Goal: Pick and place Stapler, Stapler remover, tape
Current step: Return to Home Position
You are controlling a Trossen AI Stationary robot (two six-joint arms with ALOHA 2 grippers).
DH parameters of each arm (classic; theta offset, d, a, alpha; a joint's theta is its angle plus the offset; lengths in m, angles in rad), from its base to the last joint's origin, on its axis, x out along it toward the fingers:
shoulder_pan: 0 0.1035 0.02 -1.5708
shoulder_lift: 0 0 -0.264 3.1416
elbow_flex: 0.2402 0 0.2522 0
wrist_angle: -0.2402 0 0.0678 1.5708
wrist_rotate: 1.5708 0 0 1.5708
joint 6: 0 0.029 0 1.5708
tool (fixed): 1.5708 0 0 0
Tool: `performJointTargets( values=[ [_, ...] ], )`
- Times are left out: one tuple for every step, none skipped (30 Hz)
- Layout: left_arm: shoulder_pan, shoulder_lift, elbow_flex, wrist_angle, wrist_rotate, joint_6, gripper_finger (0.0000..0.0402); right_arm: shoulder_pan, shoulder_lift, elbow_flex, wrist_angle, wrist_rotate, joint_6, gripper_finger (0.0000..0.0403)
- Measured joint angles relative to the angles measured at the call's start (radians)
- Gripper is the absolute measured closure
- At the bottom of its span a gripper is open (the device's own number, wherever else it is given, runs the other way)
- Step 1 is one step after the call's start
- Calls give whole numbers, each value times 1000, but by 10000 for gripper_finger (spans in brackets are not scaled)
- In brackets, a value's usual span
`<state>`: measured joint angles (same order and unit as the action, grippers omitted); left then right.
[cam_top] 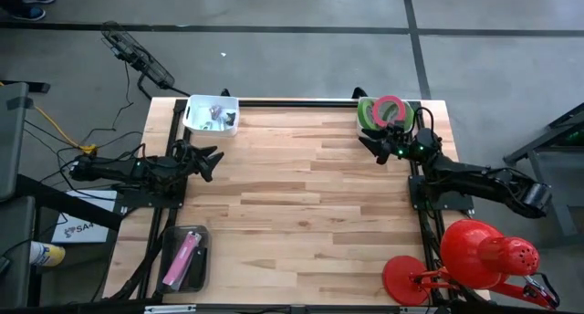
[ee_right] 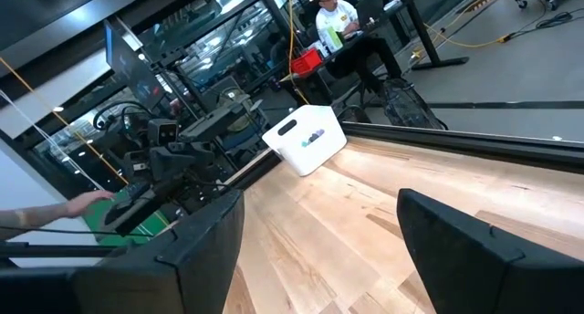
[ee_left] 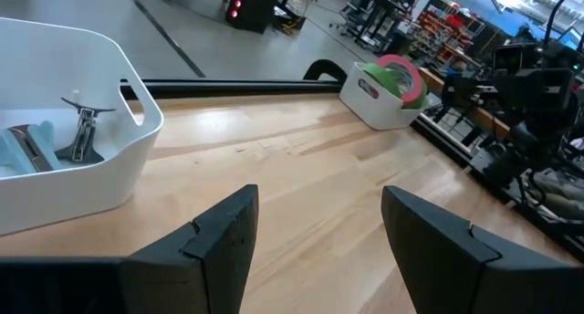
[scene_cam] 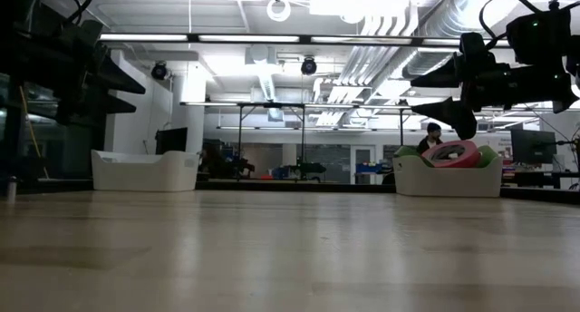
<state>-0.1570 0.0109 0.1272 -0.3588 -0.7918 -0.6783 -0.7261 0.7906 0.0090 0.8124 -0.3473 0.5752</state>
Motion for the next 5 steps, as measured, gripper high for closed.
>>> performJointTargets(
  values=[
    [0, 0, 0, 0, 0, 0, 172, 0, 0, 0, 0, 0, 0, 124],
    [0, 0, 0, 0, 0, 0, 172, 0, 0, 0, 0, 0, 0, 124],
    [0, 0, 0, 0, 0, 0, 172, 0, 0, 0, 0, 0, 0, 124],
    [0, 0, 0, 0, 0, 0, 172, 0, 0, 0, 0, 0, 0, 124],
    [0, 0, 0, 0, 0, 0, 172, 0, 0, 0, 0, 0, 0, 124]
  ],
)
